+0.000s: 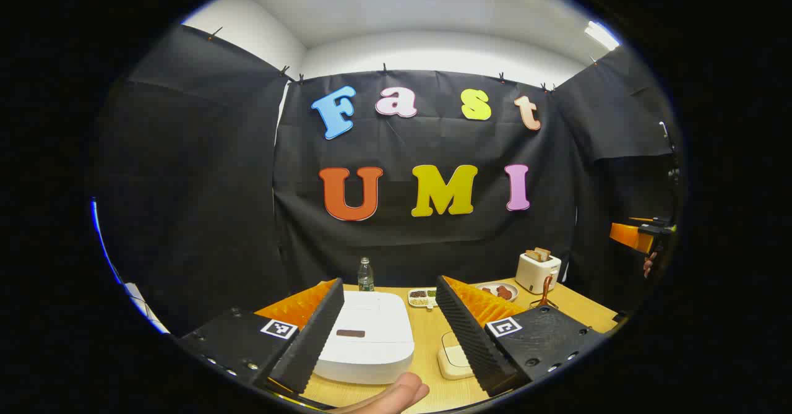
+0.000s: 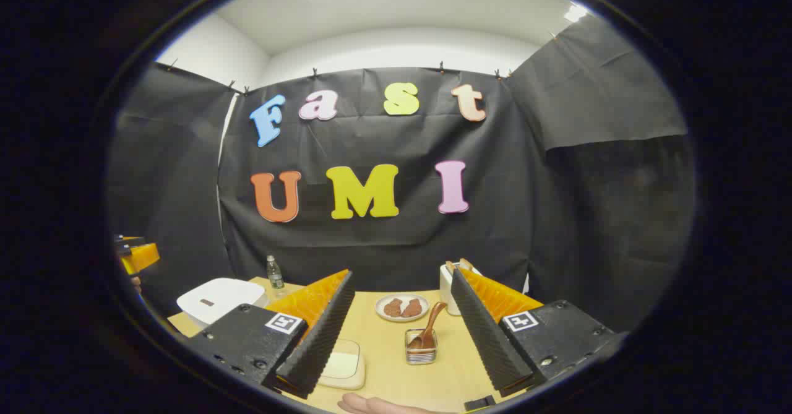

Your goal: Close the left gripper, press the button to open the rice cooker; take a wooden spoon from the chopstick holder with the right hand, scoop a spoonful of rice and pour it into the rice cooker, then put the wooden spoon back into the chopstick holder.

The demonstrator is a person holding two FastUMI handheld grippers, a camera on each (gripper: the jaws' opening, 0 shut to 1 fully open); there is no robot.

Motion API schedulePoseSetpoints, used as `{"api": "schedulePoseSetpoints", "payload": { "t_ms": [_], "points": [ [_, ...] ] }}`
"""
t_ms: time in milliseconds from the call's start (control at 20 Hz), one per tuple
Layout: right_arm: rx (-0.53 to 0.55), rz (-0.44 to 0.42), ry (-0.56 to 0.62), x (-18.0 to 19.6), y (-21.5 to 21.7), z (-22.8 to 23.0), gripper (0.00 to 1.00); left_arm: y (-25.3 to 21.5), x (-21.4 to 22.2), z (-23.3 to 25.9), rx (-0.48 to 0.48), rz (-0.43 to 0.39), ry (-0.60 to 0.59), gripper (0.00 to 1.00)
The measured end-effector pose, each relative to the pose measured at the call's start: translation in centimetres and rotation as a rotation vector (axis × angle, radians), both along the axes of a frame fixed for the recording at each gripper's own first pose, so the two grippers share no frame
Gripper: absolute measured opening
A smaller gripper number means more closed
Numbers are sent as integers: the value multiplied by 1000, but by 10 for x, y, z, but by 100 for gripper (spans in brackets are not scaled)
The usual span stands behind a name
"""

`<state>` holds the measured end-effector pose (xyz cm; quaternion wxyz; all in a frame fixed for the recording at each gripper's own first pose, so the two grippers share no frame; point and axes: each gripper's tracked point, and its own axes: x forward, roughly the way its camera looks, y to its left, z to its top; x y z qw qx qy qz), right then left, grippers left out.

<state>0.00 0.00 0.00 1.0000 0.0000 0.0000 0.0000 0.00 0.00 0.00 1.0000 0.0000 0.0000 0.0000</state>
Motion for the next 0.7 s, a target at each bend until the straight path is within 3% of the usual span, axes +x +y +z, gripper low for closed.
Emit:
{"api": "schedulePoseSetpoints", "payload": {
  "t_ms": [700],
  "points": [
    [-8, 11, 4, -2, -9, -18, 100, 6, 11, -24, 59, -14, 50, 95]
  ]
}}
